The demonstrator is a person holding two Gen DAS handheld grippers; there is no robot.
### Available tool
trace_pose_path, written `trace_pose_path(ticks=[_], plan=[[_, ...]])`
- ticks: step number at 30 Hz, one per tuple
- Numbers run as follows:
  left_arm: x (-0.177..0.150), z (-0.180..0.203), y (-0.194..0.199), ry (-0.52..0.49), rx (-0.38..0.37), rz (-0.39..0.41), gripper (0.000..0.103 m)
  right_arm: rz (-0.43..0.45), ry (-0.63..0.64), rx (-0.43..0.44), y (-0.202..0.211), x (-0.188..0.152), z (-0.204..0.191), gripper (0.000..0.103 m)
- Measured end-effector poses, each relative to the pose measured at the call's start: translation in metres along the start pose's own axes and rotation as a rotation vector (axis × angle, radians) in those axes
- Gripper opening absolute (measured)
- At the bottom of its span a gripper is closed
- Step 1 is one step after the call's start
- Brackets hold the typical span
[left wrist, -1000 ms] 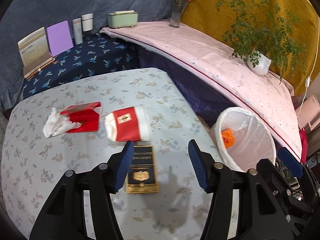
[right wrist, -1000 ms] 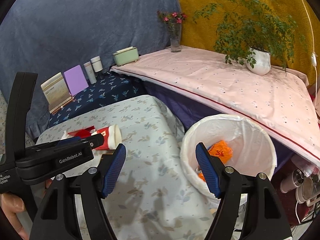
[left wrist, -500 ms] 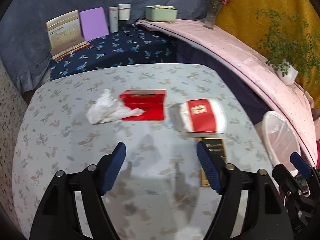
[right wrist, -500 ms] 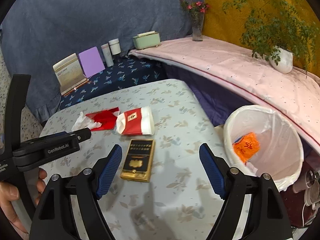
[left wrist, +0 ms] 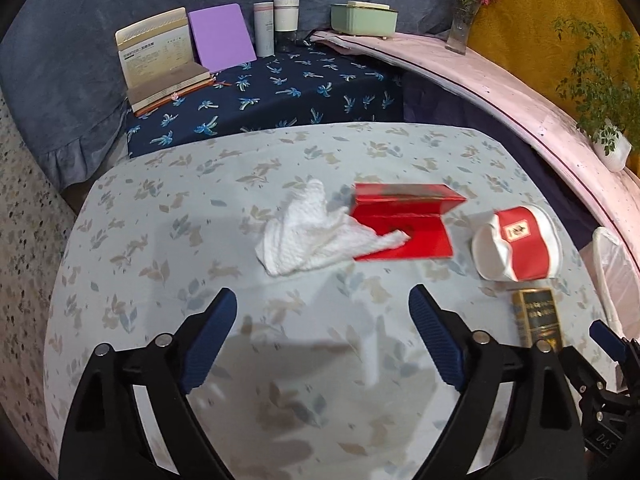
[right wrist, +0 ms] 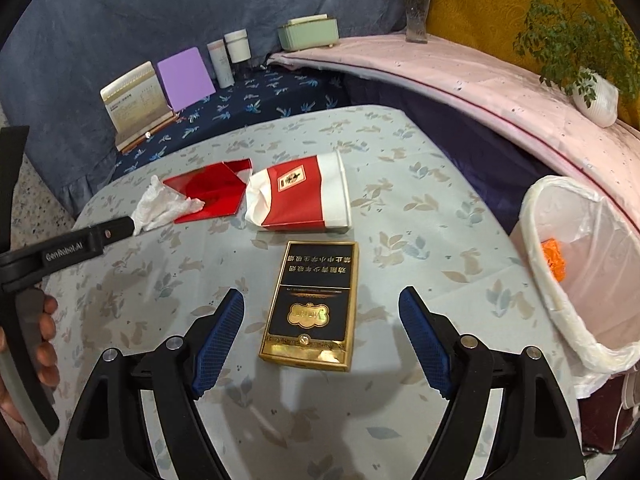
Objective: Collect trash
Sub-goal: 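Grasp the white tissue with the left gripper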
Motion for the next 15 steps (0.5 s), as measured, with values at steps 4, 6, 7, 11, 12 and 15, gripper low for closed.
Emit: trace_pose_path(ticks=[4,6,7,11,12,15], plan=[[0.011,-0.011,-0.017,-0.028,-0.009,-0.004,0.086,-0.023,0.011,-0.004,-0.018,-0.002,-0.011,0.076],[0.016,-0.016,-0.028,-0.024,-0.025,-0.013,0.086,-0.028,0.017,-0.009,-0.025,-0.003,-0.014,0.076],[0.016,-0.017,-0.032,-0.021,-0.033,-0.018,0.086,-0.03,0.019,-0.009,-0.028,-0.002,-0.016,0.076],[0.02,-0.022,-0.048,0.006,-0.054,-0.039,0.072,-0.035,0.014,-0.008,-0.036,0.0,-0.02,0.076],[0.019,-0.022,-0.051,0.013,-0.063,-0.048,0.066,-0.036,0.012,-0.008,-0.037,0.0,-0.02,0.076],[0.018,-0.023,-0.057,0.024,-0.063,-0.059,0.047,-0.044,0.005,-0.01,-0.042,0.0,-0.02,0.076]])
Point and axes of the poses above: each gripper's, at about its wrist camera, not at the fingertips, and y roughly against the way its jaws point, z to its right, x to its top, the point moved 9 cm from there along -y, roughly the way its jaws point, and after that the axes turned 12 degrees about -x, right-handed, at the moved point
